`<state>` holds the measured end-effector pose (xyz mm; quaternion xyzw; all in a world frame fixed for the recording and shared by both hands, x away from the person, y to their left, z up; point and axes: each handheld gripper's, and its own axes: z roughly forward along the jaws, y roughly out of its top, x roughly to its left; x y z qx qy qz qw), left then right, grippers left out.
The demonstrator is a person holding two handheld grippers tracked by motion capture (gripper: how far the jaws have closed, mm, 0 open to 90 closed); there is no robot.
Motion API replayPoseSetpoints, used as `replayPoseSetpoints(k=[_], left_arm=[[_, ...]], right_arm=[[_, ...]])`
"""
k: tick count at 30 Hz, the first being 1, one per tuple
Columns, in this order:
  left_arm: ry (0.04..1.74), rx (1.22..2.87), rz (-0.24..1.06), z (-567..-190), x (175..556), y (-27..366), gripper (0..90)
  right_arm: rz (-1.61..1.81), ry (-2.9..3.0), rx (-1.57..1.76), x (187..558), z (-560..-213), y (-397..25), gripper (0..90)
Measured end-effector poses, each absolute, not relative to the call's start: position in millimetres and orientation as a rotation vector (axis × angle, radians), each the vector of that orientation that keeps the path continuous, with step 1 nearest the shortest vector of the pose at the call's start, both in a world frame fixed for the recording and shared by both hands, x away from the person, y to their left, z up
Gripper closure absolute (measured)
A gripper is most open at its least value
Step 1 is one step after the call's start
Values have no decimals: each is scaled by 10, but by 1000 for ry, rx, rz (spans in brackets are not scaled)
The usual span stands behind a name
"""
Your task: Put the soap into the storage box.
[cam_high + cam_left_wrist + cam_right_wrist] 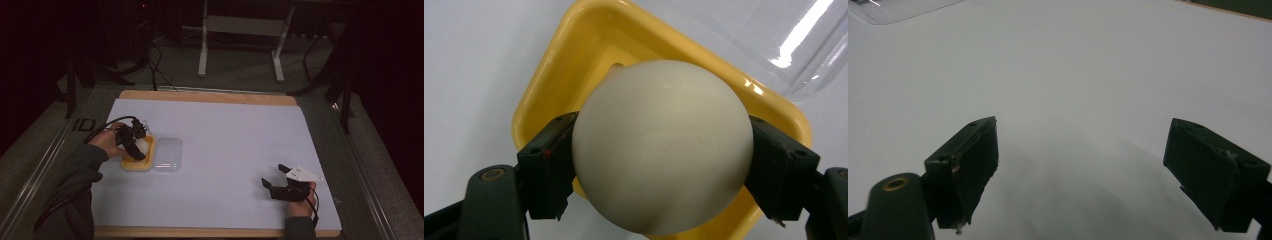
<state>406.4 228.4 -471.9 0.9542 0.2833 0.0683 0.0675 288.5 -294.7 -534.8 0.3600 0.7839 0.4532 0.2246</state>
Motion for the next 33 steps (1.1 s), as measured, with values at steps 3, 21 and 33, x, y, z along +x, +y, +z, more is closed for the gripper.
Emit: replayPoseSetpoints(k=[3,21,33], left_arm=[[855,2878,206,-4746,4064,2288,232],[864,2907,200,-4855,4108,2254,231],[949,2810,110,-4949,4144,2367,178]], right_arm=[[1250,2163,991,2886,-5348,-2946,141],[1249,2164,992,2887,-5349,-2945,141],[1248,2165,988,2888,-5349,-2944,141]])
